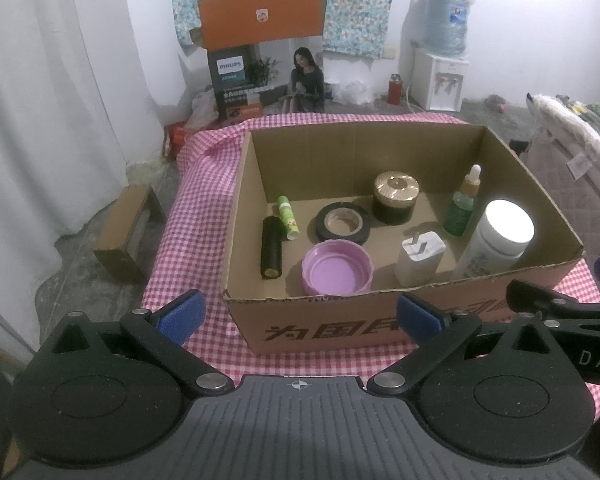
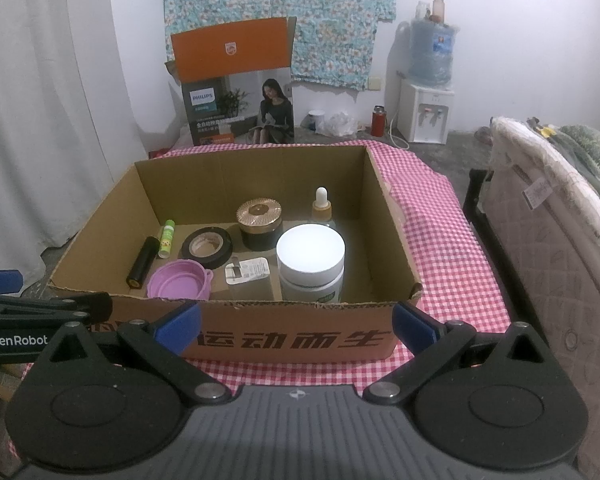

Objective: Organize rigid objects

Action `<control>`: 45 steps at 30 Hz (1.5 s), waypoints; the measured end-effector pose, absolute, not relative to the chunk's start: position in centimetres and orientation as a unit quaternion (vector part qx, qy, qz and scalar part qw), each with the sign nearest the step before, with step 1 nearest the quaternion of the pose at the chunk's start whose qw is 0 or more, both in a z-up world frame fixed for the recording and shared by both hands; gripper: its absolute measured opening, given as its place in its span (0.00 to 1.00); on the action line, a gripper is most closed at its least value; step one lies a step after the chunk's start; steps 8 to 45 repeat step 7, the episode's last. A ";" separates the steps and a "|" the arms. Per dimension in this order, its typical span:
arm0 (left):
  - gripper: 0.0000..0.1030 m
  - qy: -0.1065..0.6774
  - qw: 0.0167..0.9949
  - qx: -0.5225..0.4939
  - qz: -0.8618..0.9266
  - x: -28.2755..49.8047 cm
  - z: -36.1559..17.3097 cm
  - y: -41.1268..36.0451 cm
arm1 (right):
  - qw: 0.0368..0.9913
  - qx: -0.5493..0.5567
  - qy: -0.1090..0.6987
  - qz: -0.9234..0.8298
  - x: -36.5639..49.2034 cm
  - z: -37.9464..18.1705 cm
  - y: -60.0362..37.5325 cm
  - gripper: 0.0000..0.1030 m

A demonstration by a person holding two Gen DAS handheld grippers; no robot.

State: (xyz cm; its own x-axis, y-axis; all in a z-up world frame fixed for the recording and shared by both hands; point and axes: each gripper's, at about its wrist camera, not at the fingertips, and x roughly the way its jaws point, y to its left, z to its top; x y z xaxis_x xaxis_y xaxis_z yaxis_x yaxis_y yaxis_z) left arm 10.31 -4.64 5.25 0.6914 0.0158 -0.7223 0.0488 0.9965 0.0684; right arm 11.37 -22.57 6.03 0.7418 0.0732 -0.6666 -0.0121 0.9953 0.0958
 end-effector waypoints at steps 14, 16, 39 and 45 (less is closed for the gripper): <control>0.99 0.394 0.918 0.040 -0.007 10.2 5.2 -4.6 | 0.932 0.042 0.359 0.023 11.4 6.0 -22.5 1.00; 0.99 0.394 0.918 0.040 -0.007 10.2 5.2 -4.6 | 0.932 0.042 0.359 0.023 11.4 6.0 -22.5 1.00; 0.99 0.394 0.918 0.040 -0.007 10.2 5.2 -4.6 | 0.932 0.042 0.359 0.023 11.4 6.0 -22.5 1.00; 0.99 0.394 0.918 0.040 -0.007 10.2 5.2 -4.6 | 0.932 0.042 0.359 0.023 11.4 6.0 -22.5 1.00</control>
